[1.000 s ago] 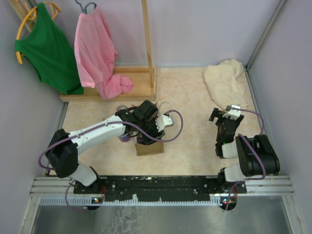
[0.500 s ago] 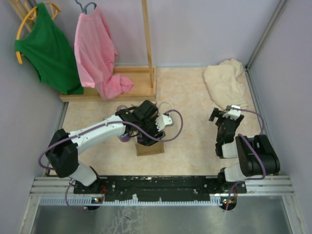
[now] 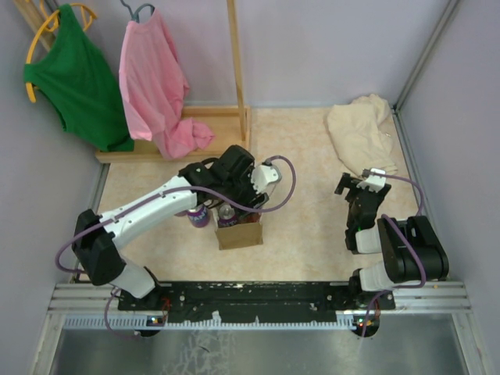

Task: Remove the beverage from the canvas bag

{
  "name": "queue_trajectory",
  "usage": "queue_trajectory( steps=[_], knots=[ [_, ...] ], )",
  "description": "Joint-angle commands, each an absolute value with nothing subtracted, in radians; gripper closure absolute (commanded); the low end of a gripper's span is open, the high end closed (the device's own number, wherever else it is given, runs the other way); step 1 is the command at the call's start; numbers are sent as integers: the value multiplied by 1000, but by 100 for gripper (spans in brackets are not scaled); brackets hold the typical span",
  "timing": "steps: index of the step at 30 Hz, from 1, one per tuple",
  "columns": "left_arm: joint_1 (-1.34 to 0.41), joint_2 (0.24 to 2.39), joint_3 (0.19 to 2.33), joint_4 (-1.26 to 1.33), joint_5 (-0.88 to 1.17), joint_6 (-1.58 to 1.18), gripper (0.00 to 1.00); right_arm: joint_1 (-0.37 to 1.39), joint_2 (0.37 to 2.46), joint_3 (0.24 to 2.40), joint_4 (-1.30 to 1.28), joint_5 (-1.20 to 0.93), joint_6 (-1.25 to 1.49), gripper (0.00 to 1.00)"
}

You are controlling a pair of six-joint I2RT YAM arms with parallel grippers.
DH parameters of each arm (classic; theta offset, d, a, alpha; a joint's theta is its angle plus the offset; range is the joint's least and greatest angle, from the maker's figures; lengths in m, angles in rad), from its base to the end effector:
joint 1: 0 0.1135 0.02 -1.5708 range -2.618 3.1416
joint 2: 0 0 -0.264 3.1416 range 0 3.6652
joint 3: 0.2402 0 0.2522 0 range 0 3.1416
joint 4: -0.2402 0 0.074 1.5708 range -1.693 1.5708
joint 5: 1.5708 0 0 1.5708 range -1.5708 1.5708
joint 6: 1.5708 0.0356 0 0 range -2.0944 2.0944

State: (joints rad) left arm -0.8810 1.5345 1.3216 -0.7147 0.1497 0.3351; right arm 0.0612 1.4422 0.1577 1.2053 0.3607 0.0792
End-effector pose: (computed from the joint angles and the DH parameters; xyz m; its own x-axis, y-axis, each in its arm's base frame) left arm 0.2046 -0.2564 0.2968 -0.2113 0.7672 -0.6056 0.9415 0.3261 0.0845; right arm 0.2202 0.0009 0.1488 -0.0555 0.0708 -0.9959 0.2993 0.9528 0.0510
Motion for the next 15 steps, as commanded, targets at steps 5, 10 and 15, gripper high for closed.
queue_trajectory(
  steps=[5,10,15],
  knots=[
    [-876,1478,1410,-698,75,281,100,58,1445,166,1246,364,69,1],
    [-870,1471,1440,-700,48,266,100,58,1445,166,1246,364,68,1],
    [-862,1499,1539,-766,12,260,100,58,1445,166,1246,365,68,1]
  ],
)
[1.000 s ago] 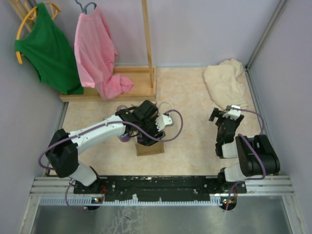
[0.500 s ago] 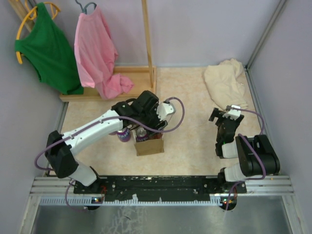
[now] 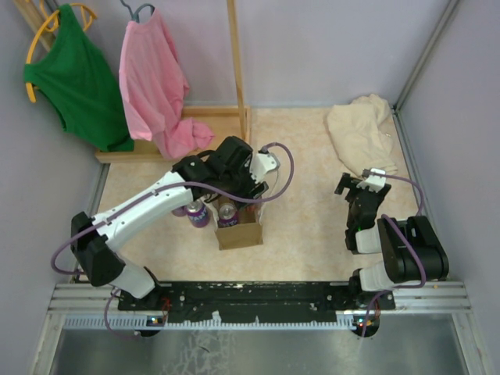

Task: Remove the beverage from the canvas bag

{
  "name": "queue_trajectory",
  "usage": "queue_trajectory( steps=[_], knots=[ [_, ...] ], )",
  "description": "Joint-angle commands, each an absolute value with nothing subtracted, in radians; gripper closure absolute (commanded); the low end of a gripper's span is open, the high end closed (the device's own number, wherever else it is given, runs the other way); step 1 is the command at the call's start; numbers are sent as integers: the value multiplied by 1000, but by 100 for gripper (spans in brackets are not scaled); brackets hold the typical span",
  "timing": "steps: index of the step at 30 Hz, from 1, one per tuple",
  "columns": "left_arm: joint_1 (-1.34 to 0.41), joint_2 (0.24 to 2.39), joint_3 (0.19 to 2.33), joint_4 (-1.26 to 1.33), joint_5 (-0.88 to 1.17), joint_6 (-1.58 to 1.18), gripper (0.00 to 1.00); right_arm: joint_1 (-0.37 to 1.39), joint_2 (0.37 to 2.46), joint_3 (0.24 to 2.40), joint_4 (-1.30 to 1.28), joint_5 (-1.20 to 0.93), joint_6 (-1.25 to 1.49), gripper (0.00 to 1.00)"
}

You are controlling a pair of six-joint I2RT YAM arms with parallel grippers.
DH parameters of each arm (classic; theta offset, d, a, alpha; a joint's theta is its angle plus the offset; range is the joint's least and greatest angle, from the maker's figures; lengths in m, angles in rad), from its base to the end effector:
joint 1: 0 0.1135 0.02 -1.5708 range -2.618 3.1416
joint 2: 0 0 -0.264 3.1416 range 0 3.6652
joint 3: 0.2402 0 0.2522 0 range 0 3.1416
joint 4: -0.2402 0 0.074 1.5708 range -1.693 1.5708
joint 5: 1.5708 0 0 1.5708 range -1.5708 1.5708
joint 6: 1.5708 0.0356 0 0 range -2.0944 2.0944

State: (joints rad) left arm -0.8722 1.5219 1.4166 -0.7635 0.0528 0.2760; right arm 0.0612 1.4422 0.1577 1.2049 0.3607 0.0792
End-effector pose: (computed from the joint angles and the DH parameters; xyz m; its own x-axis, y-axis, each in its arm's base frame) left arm 0.2093 -0.2522 0.3275 -0.2581 0.7305 -0.6323 0.8907 0.4335 0.1372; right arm 0.2202 0.0009 0.1487 -0.0559 0.0707 -0.9959 0.2993 0.9528 0.0509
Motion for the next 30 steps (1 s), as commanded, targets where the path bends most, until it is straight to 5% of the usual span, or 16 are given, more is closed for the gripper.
queue_trajectory(
  steps=[1,15,30],
  knots=[
    [-860,1507,1565,-793,6,260,100,58,1445,166,1246,364,68,1],
    [-749,1595,1859,-963,-111,163,100,58,1445,166,1246,364,69,1],
    [-637,1475,1850,-897,-338,92,100,58,1445,166,1246,364,68,1]
  ],
)
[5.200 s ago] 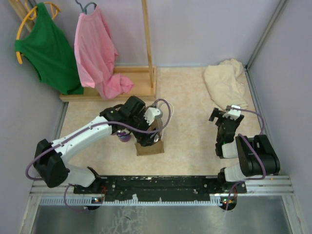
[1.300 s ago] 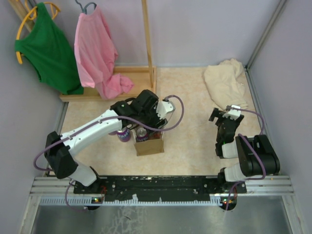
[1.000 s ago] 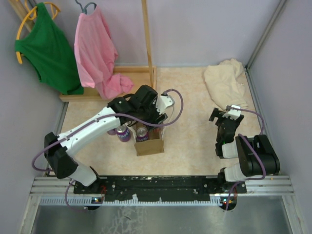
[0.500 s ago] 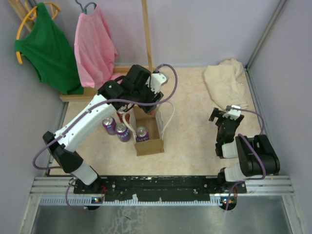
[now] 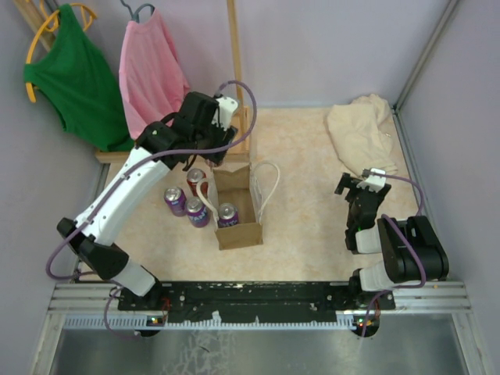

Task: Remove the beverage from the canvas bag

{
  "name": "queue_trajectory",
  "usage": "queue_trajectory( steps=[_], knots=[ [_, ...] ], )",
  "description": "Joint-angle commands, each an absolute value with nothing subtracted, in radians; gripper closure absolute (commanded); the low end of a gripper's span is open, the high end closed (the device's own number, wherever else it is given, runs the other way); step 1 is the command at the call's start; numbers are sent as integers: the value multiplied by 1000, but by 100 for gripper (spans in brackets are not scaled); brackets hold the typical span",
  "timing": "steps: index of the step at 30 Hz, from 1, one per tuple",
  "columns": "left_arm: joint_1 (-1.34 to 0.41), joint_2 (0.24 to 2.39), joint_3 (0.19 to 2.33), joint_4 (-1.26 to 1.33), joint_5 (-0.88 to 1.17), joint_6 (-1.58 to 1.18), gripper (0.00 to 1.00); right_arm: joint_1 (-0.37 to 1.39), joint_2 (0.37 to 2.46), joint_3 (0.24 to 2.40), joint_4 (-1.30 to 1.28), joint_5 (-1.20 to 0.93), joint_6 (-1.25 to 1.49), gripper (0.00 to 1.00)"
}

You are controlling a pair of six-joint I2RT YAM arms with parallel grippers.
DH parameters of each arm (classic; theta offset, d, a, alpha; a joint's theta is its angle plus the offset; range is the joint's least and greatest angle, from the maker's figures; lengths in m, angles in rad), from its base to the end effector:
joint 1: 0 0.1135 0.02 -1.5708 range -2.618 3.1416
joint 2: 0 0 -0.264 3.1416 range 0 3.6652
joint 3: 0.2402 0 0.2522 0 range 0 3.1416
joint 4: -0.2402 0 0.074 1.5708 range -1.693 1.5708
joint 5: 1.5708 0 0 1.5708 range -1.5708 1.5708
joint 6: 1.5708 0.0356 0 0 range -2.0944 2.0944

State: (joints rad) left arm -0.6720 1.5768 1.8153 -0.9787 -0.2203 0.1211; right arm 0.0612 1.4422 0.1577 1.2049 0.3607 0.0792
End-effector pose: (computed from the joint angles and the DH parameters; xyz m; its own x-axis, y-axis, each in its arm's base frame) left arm 0.2597 -0.1967 0.4203 -0.4658 0.5212 -0.7151 0.5415 0.8071 0.2355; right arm 0.2202 0.0009 0.1487 -0.0559 0.0707 -0.9959 0.2993 0.9528 0.0509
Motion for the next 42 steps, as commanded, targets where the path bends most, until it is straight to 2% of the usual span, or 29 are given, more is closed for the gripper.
queue_trajectory(
  steps=[1,5,12,20,42],
  knots=[
    [-629,1464,1843,-898,-358,86,100,58,1445,166,1246,364,69,1],
    [-608,1427,1809,-930,-465,56,100,58,1445,166,1246,364,69,1],
    [-520,1334,1666,-982,-477,-62,100,58,1445,166,1246,364,69,1],
    [-425,1165,1405,-947,-454,-216,100,58,1445,166,1246,364,68,1],
    [-410,878,1030,-968,-249,-511,100,58,1444,166,1246,364,68,1]
  ],
)
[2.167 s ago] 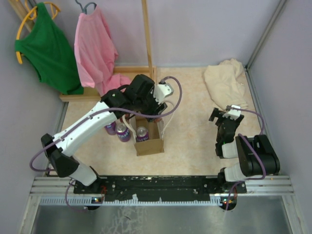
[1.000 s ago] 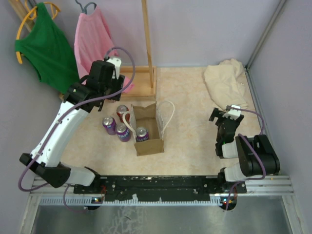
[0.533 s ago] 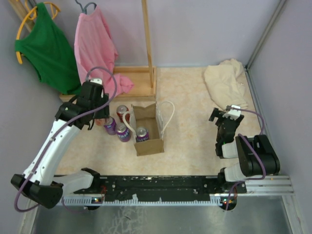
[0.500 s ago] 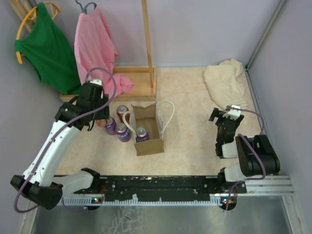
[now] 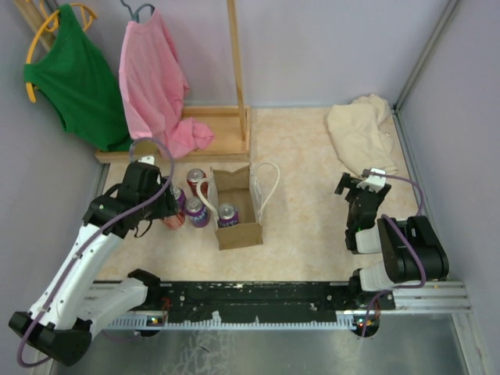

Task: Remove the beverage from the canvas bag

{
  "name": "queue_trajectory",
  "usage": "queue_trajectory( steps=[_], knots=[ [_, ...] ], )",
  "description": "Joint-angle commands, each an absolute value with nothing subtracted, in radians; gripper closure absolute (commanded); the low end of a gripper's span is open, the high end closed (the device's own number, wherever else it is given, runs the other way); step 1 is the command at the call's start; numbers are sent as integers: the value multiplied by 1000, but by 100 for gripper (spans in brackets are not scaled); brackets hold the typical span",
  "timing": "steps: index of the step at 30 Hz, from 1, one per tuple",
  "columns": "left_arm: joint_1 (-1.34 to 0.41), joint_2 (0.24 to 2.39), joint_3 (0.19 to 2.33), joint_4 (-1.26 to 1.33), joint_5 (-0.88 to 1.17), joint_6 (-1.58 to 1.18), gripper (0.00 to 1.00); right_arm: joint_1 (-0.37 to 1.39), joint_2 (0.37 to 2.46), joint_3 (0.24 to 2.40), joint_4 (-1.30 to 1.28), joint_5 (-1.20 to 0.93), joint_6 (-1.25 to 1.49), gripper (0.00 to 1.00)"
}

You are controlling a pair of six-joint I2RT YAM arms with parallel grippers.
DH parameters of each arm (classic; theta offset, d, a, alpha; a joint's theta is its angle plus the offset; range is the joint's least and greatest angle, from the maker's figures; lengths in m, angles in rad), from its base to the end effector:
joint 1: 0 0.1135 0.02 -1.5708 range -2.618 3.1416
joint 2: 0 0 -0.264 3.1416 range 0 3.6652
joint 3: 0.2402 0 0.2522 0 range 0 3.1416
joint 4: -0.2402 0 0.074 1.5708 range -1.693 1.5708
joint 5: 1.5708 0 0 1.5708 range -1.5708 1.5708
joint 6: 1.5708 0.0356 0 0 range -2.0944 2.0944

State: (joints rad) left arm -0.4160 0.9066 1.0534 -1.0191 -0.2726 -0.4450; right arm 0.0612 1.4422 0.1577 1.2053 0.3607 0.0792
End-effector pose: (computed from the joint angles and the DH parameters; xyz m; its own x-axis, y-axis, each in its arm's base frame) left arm 0.1506 -0.0561 0.3336 -0.7316 -0.1300 -0.6692 -0.0932 0.9915 -0.0907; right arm 0.2202 0.0009 0.1488 -0.0555 0.0708 -0.9959 0.2993 0.9528 0.0510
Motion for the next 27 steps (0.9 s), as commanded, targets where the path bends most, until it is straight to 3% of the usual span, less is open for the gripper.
queue_trajectory(
  steps=[1,27],
  knots=[
    [-410,876,1013,-969,-249,-521,100,58,1444,166,1246,365,68,1],
    [-410,948,789,-839,-337,-668,100,58,1445,166,1246,364,68,1]
  ],
)
